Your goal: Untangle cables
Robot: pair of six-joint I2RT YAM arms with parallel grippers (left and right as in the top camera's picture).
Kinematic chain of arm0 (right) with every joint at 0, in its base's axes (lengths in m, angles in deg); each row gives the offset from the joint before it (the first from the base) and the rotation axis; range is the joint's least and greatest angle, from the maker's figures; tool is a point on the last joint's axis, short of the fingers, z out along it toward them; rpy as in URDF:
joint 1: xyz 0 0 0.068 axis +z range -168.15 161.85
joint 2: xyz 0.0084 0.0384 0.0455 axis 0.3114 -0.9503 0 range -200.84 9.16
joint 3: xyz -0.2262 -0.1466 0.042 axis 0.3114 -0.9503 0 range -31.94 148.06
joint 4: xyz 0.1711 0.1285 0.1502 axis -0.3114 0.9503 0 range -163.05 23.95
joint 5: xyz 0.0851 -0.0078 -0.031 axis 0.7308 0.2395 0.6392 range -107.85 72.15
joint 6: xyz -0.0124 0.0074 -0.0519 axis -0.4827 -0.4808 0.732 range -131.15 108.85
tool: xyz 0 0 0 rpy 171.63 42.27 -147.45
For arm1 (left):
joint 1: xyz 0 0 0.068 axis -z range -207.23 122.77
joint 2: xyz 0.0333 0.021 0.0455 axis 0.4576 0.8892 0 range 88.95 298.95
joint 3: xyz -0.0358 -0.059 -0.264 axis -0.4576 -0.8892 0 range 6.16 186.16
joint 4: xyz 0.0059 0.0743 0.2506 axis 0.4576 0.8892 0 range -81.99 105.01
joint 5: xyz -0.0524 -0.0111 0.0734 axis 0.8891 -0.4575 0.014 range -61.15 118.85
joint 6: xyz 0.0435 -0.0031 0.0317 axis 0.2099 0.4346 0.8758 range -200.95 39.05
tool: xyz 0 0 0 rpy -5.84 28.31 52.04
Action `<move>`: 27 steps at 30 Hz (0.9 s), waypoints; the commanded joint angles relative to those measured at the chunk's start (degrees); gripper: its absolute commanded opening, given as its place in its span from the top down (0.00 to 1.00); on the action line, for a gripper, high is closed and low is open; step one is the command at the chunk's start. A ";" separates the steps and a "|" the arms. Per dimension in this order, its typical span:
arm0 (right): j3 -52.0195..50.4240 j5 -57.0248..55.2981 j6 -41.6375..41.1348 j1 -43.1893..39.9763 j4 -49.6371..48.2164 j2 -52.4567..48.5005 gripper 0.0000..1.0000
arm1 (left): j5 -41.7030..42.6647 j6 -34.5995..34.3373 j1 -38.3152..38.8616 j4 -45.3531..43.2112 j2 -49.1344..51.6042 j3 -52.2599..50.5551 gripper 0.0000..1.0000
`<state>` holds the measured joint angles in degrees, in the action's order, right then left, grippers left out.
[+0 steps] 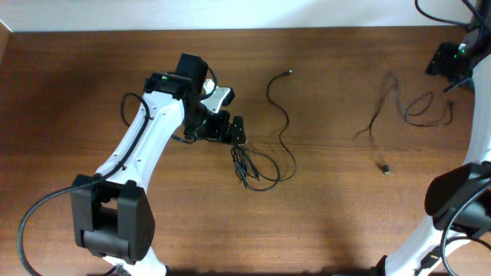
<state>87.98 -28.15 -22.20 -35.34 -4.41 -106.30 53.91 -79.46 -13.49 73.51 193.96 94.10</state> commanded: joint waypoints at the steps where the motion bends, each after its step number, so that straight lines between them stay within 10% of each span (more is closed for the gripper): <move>1: -0.15 -0.68 0.13 -0.57 0.11 -0.44 0.01 | 0.61 0.92 0.09 0.04 -0.35 0.04 0.01; 12: -5.92 14.84 2.05 -0.46 3.39 -0.44 0.00 | 0.61 0.92 0.13 0.04 -0.35 0.04 0.01; 18: -5.92 27.71 9.51 -0.39 17.09 -0.42 0.31 | 0.61 0.92 0.13 0.04 -0.35 0.04 0.01; 27: -6.25 32.59 14.27 9.73 24.06 -0.42 0.32 | 0.83 -2.08 0.13 -3.93 -0.35 0.04 0.01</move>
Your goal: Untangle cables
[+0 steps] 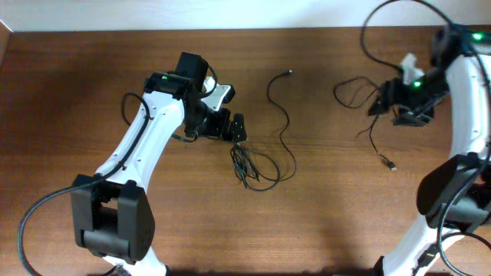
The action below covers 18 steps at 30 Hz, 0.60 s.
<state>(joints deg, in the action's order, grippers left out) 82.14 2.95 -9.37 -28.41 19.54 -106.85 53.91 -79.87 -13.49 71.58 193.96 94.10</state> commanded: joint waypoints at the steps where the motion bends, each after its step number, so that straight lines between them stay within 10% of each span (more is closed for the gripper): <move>1: -0.42 1.49 1.44 4.76 0.22 0.13 0.31 | 0.79 -3.63 0.13 -2.01 -0.33 0.04 0.00; 5: -0.48 1.53 1.42 10.45 0.15 0.13 0.26 | -4.22 -11.23 0.13 0.15 -0.33 0.04 0.66; 11: -4.81 6.88 2.40 19.54 -2.21 0.13 0.21 | -16.74 -20.90 -3.52 4.52 -0.33 0.04 1.00; 18: -13.92 21.18 10.23 33.20 -12.70 0.13 0.50 | -12.22 -20.94 -11.04 6.38 -0.33 0.04 0.98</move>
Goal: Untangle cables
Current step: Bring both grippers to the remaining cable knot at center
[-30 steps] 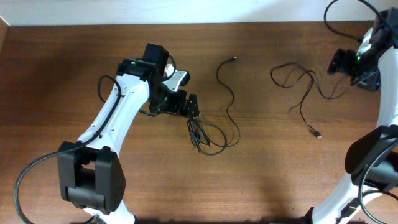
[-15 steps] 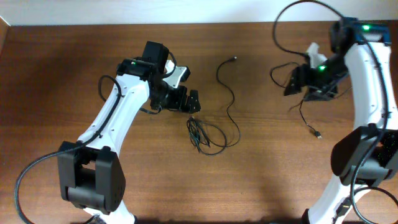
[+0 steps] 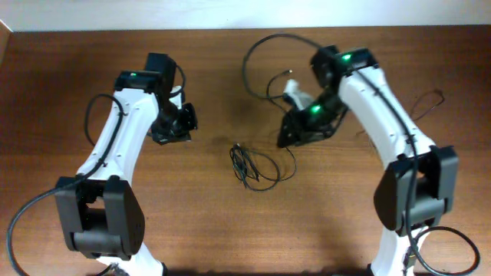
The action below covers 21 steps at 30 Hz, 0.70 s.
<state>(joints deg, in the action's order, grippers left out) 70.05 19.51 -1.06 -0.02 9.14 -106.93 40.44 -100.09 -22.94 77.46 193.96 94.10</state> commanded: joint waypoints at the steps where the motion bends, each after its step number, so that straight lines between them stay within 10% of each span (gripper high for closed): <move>1: -2.43 4.44 0.94 6.97 -4.17 0.22 0.50 | 1.22 -0.72 -1.95 0.72 -0.33 0.04 0.96; 8: -6.91 -11.52 -17.77 16.15 -17.07 0.22 0.56 | 1.11 1.44 -3.58 2.58 -0.33 0.04 0.87; 11: -9.14 -16.72 -20.33 16.81 -18.29 0.22 0.95 | 3.30 3.89 -3.56 4.87 -0.33 -0.33 0.89; 14: -9.20 -17.16 -21.94 15.80 -20.22 0.22 0.96 | 11.34 10.14 -3.56 3.65 -0.13 -3.10 0.86; 18: -9.05 17.44 -12.35 9.88 -23.56 1.11 0.96 | 32.17 29.75 -3.56 4.55 -0.02 -5.51 0.73; 21: -9.05 22.88 -12.46 4.98 -22.40 1.40 0.96 | 36.72 31.80 -3.56 4.52 -0.02 -5.51 0.63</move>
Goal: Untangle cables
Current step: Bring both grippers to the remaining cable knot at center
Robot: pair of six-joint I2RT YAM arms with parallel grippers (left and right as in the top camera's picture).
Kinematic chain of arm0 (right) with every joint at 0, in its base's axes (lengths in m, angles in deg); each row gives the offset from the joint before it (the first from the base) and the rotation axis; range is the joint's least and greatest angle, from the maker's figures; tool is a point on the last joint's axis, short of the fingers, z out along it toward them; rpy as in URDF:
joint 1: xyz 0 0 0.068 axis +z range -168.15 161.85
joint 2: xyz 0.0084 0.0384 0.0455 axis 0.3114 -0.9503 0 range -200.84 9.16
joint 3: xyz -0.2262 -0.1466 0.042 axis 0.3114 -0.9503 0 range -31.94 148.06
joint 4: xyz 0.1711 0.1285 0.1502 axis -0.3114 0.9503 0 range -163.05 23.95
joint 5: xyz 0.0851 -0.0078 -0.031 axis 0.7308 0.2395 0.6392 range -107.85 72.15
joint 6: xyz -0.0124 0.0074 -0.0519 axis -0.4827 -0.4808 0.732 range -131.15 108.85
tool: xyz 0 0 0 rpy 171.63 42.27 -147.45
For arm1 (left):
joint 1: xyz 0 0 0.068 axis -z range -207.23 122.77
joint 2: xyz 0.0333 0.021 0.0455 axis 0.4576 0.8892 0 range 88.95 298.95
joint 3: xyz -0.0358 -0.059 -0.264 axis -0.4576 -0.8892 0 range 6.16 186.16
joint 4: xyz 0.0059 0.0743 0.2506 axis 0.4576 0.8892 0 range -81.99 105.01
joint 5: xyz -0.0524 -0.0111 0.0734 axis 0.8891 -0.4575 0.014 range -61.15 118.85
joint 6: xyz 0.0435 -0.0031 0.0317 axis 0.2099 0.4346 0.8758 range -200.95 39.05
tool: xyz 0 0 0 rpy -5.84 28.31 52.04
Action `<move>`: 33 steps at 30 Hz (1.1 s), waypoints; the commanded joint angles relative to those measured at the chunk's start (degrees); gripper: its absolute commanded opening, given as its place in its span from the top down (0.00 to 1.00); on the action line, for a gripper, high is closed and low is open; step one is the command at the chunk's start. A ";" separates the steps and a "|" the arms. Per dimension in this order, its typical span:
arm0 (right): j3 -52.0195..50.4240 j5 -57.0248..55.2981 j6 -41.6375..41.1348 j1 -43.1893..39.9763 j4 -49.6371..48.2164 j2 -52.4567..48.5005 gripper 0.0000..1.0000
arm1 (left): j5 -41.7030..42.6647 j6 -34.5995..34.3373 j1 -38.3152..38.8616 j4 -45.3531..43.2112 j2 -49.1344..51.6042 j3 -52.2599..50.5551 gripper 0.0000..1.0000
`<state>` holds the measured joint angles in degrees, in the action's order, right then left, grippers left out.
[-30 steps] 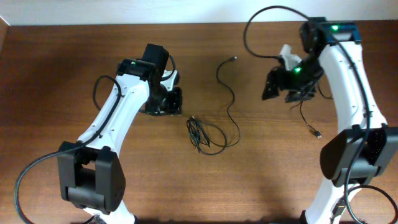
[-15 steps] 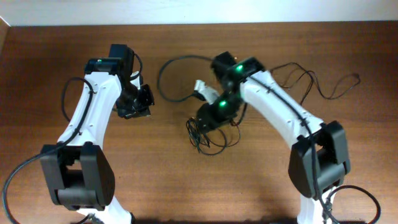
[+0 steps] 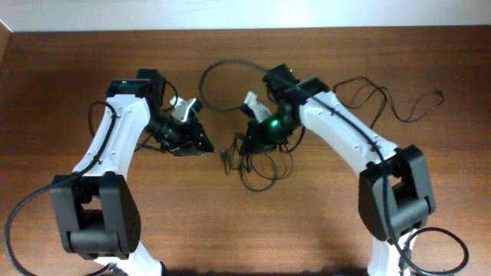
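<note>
A tangled bundle of thin black cable [image 3: 261, 170] lies at the table's middle, one end [image 3: 222, 157] sticking out to the left. My right gripper [image 3: 244, 142] is down on the bundle's upper left edge, touching the strands. Its dark fingers blend with the cable, so its grip is unclear. My left gripper [image 3: 205, 142] is just left of the bundle, its fingers spread and holding nothing. A second thin black cable [image 3: 383, 100] lies loose to the right of the right arm.
The right arm's own wiring [image 3: 230, 64] arcs above the table between the two arms. The brown table [image 3: 61, 184] ends at a pale wall strip along the back.
My right gripper moved left from beside the bundle's upper right onto its upper left edge. The left gripper moved right toward the bundle. The bundle's loose end now points further left.
At first my left gripper was at the bundle's top and the right arm was at the far right corner by the second cable. The right arm then came leftward while the left drew back. Now both grippers flank the bundle's top.
</note>
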<state>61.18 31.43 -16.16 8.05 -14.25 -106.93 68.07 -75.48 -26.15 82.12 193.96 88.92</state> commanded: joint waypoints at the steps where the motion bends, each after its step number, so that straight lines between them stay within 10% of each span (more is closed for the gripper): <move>1: -0.17 10.95 2.64 -3.93 1.55 1.40 0.96 | 9.22 7.32 -0.35 -0.46 -0.02 -0.33 0.57; 17: -0.17 10.93 1.14 -4.52 1.38 1.40 0.96 | 7.08 1.38 8.13 -18.21 0.00 -8.59 0.53; 19: -0.17 10.49 1.14 -4.52 1.40 1.40 0.96 | 5.44 1.20 9.35 -19.65 0.00 -8.59 0.71; 20: -0.17 9.40 1.16 -4.55 1.40 1.40 0.96 | 4.11 1.20 9.42 -19.87 0.00 -8.59 1.00; 25: -0.17 0.57 1.18 -6.75 5.64 1.40 0.96 | -14.82 -7.89 4.20 -17.53 -0.02 -8.57 1.00; 33: -0.24 -16.02 1.18 -11.72 11.98 1.40 0.96 | 8.20 -1.09 -11.89 -15.13 -8.33 -8.07 1.00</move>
<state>61.16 22.07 -15.44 -3.03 -2.79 -106.93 66.69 -79.19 -33.60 67.12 192.14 80.46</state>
